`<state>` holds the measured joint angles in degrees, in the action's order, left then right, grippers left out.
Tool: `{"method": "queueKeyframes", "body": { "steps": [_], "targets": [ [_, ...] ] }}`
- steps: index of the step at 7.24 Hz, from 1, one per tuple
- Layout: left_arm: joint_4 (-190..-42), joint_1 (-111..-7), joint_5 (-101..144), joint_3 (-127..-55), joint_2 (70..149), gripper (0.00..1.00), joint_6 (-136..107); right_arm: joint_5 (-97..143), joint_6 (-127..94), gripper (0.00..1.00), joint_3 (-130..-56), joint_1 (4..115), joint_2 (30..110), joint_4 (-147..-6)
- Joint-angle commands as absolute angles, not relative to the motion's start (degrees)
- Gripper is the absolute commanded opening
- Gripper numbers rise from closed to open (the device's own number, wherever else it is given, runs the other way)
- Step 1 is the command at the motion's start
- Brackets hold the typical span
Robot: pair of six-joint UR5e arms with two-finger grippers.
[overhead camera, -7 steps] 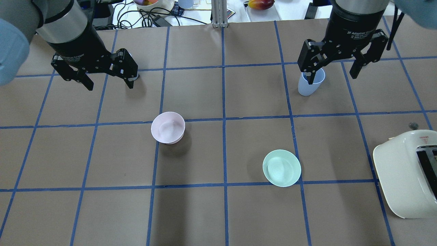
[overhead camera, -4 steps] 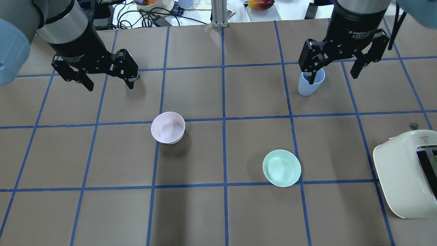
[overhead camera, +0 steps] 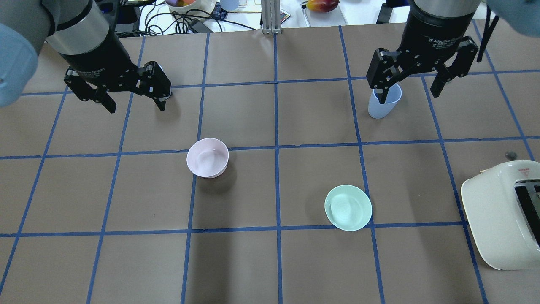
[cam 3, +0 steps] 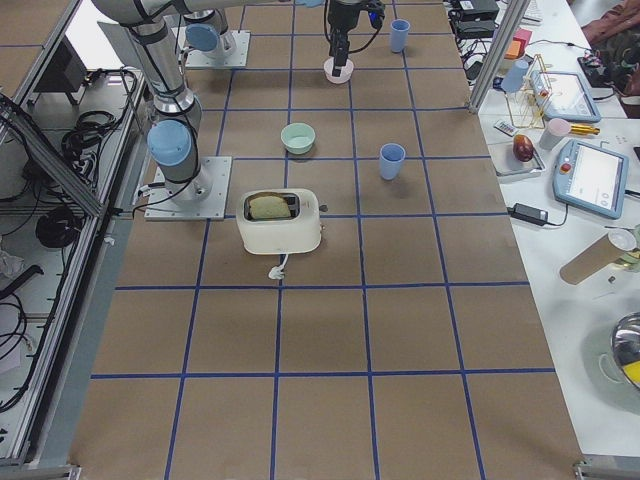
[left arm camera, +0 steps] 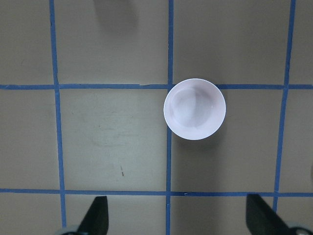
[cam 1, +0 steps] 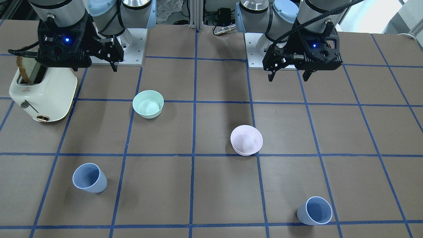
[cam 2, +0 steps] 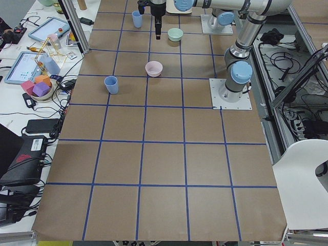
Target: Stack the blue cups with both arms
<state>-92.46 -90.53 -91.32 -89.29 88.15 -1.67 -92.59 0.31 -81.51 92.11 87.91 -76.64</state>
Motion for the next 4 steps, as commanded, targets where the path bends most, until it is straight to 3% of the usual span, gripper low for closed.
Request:
{"method": "queueKeyframes", "body": {
  "steps": [1, 4],
  "targets": [
    [-92.5, -90.5, -91.3, -89.3, 88.2, 1.0, -1.7, -91.2, -3.2, 1.0, -81.6, 92.1, 87.9, -76.7],
    [-92.5, -90.5, -91.4, -89.3, 88.2, 1.0, -1.7, -91.3, -3.2, 1.0, -81.8, 92.1, 86.3, -77.0]
  ]
}}
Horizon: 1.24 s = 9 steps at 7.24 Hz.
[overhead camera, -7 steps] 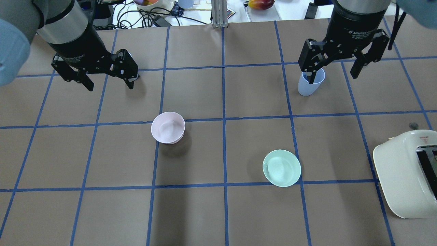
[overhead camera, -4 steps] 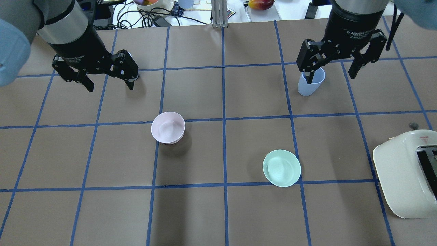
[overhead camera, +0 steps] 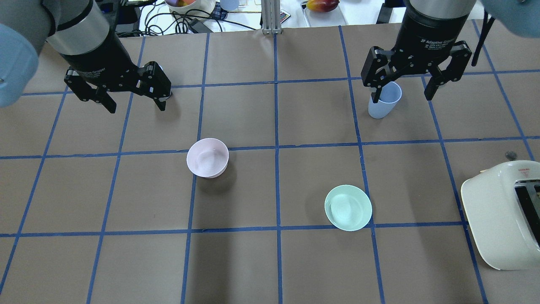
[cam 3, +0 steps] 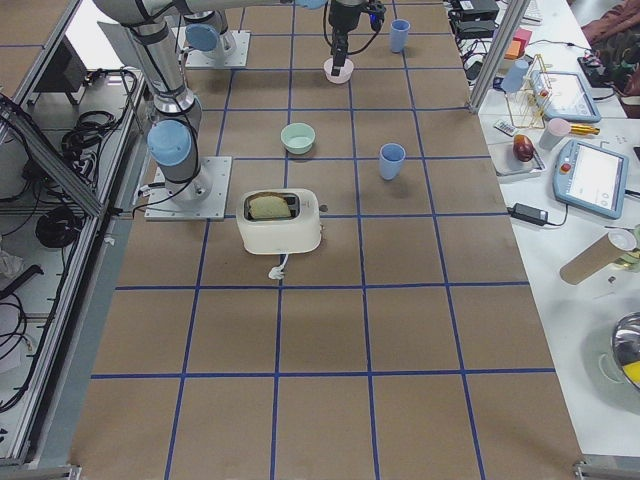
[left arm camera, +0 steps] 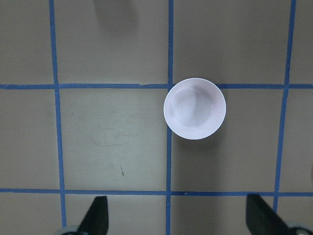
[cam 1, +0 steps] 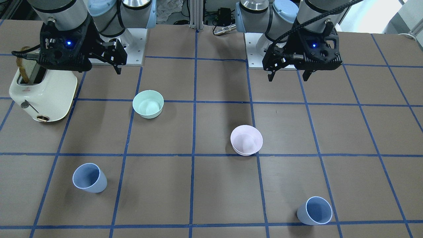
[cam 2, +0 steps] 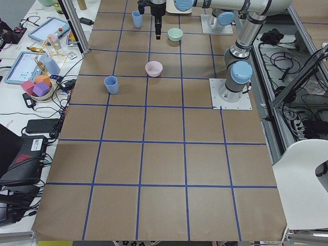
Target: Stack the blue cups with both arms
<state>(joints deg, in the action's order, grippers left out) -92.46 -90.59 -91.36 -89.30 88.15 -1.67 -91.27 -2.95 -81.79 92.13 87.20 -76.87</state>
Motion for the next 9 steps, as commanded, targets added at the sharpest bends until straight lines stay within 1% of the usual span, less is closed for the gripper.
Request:
{"method": "queueKeyframes", "body": {
  "steps": [1, 9],
  "targets": [
    [-92.5, -90.5, -91.4, -89.3, 88.2, 1.0, -1.7, -91.3, -3.3, 1.0, -81.8, 92.1, 86.0, -77.1],
    [-91.9, -90.2, -91.5, -90.0, 88.2, 1.0, -1.2, -91.3, -2.7, 1.0, -82.4, 92.2, 84.1, -76.8]
  ]
}}
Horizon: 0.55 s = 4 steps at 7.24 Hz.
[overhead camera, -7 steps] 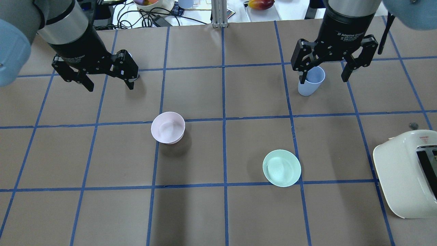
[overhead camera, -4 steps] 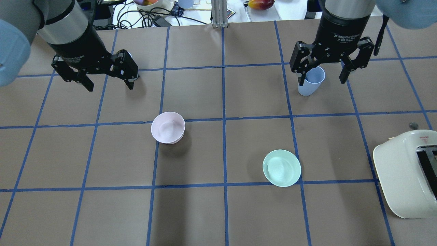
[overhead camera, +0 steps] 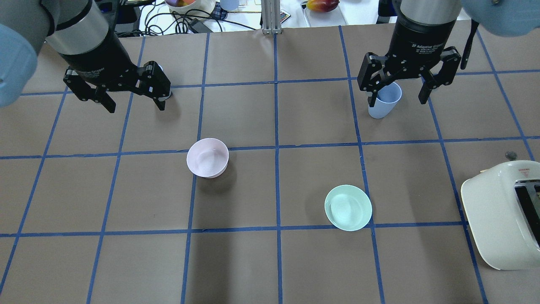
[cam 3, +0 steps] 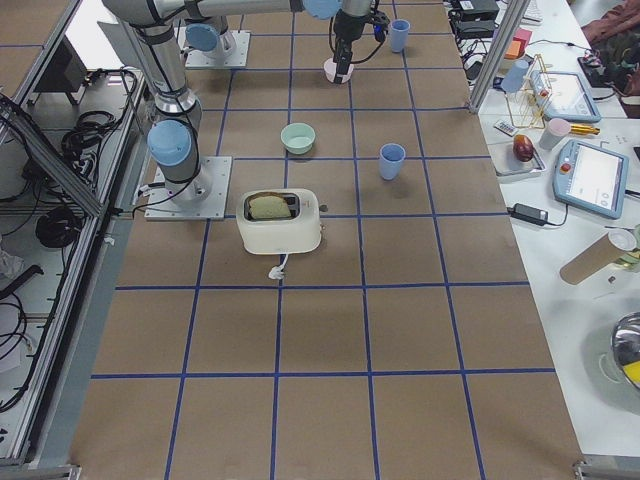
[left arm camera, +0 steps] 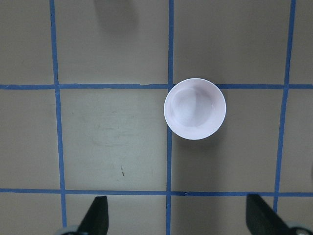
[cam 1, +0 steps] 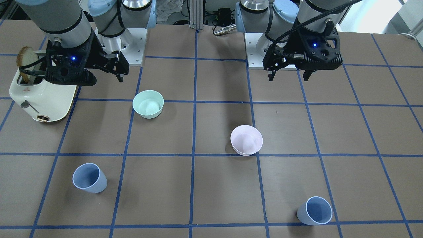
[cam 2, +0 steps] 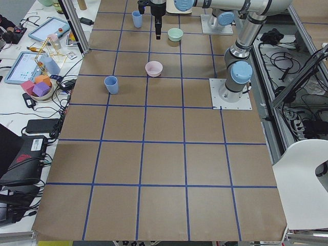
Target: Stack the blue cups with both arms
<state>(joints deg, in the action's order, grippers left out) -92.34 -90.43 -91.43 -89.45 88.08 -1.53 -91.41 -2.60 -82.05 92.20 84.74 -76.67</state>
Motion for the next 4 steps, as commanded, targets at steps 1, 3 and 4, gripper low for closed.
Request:
{"method": "queueKeyframes", "body": {
  "steps": [1, 3, 4],
  "targets": [
    [-91.6, -90.0, -91.4, -90.1, 89.5, 1.0, -1.0, -91.4, -2.6, 1.0, -82.6, 92.2, 83.7, -76.7],
    [-77.7, -89.7, -91.6, -89.9, 99.2, 1.0, 2.4, -91.4, -2.5, 1.0, -82.7, 92.2, 83.3, -76.8],
    [-69.2, -87.9, -93.1, -88.4, 105.4, 1.0, 3.2, -91.4, -2.5, 1.0, -82.8, 92.2, 83.1, -76.8]
  ]
}}
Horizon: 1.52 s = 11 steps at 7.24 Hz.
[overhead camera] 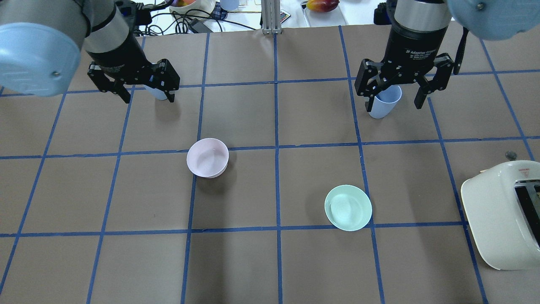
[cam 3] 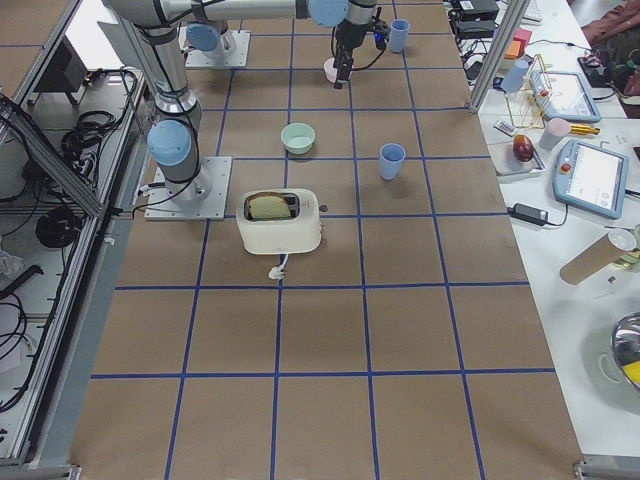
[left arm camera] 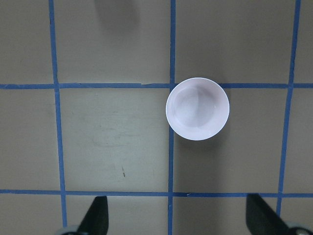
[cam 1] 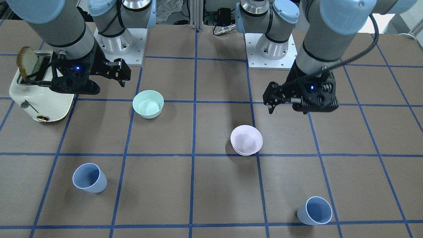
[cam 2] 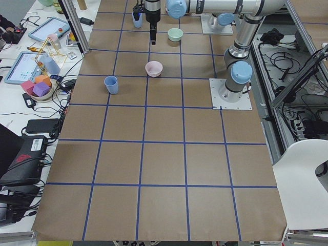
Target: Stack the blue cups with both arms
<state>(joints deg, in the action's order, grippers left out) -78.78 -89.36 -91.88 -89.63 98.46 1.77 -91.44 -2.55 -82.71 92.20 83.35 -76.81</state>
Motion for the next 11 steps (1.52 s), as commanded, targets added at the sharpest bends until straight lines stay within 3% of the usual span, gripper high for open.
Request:
{"method": "queueKeyframes", "body": {
  "steps": [1, 4, 8, 9, 10, 11],
  "targets": [
    [-67.4, -86.1, -93.1, -84.3, 111.4, 1.0, 5.0, -91.5, -2.5, 1.0, -83.0, 92.2, 83.0, -76.9],
    [-67.4, -85.7, -93.1, -68.9, 125.5, 1.0, 9.5, -91.5, -2.4, 1.0, -84.5, 92.2, 82.8, -80.1],
    [-67.1, -85.7, -93.5, -67.8, 130.2, 1.0, 11.2, -91.9, -2.2, 1.0, -85.2, 92.1, 81.8, -82.8],
    [-67.8, -85.7, -93.7, -68.4, 130.4, 0.93, 11.2, -91.9, -1.0, 1.0, -85.2, 92.1, 81.7, -84.5],
    [-68.0, -85.7, -94.4, -68.8, 130.6, 0.76, 11.0, -92.2, 0.3, 1.0, -85.3, 92.1, 81.6, -85.4],
    [-68.1, -85.6, -94.8, -68.9, 130.6, 0.47, 11.0, -92.2, 0.4, 1.0, -85.3, 92.0, 81.6, -85.5]
  ]
}}
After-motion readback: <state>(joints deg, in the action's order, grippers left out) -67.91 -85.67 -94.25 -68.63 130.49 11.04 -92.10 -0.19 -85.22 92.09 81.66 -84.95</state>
